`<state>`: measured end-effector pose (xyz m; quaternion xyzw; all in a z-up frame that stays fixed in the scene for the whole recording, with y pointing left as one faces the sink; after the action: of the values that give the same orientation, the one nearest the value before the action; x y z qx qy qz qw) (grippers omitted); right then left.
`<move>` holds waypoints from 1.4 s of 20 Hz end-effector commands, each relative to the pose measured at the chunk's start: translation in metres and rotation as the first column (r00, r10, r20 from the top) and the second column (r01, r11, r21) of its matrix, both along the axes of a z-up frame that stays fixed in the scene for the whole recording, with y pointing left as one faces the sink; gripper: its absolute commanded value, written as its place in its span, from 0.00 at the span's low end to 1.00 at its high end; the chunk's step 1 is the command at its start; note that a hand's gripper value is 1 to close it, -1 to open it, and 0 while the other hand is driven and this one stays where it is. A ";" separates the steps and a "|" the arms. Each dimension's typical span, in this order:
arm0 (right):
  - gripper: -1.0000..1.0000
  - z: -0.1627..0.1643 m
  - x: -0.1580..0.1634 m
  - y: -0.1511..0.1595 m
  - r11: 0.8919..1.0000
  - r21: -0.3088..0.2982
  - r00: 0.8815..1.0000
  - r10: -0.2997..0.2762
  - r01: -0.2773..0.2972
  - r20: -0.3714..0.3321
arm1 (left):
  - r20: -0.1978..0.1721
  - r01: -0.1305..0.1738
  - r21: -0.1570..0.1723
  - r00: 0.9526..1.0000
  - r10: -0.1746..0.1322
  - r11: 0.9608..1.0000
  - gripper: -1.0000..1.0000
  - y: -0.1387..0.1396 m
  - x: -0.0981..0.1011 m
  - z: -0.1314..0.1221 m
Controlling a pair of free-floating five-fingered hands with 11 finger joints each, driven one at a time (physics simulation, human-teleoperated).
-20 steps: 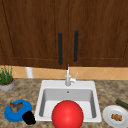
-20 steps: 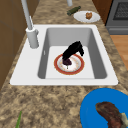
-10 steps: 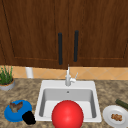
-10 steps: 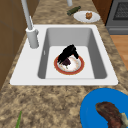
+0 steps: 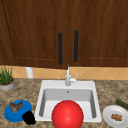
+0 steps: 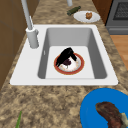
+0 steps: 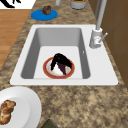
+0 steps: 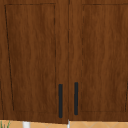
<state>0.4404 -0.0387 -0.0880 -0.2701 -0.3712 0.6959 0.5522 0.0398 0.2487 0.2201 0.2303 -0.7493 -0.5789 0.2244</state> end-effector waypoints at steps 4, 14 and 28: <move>0.00 -0.025 0.008 -0.009 0.999 0.035 0.998 0.039 -0.038 -0.053 | 0.000 0.000 0.000 1.000 0.000 1.000 0.50 0.000 0.000 0.000; 1.00 -0.013 -0.005 -0.014 0.992 0.106 0.934 0.031 -0.073 0.356 | 0.000 0.000 0.000 1.000 0.000 1.000 0.50 0.000 0.000 0.000; 1.00 0.077 -0.006 -0.015 0.994 0.102 0.966 0.023 -0.051 0.258 | 0.000 0.000 0.000 1.000 0.000 1.000 0.50 0.000 0.000 0.000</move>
<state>0.4367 -0.0514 -0.0323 -0.3160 -0.4868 0.6417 0.5014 0.0398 0.2487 0.2201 0.2303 -0.7493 -0.5789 0.2244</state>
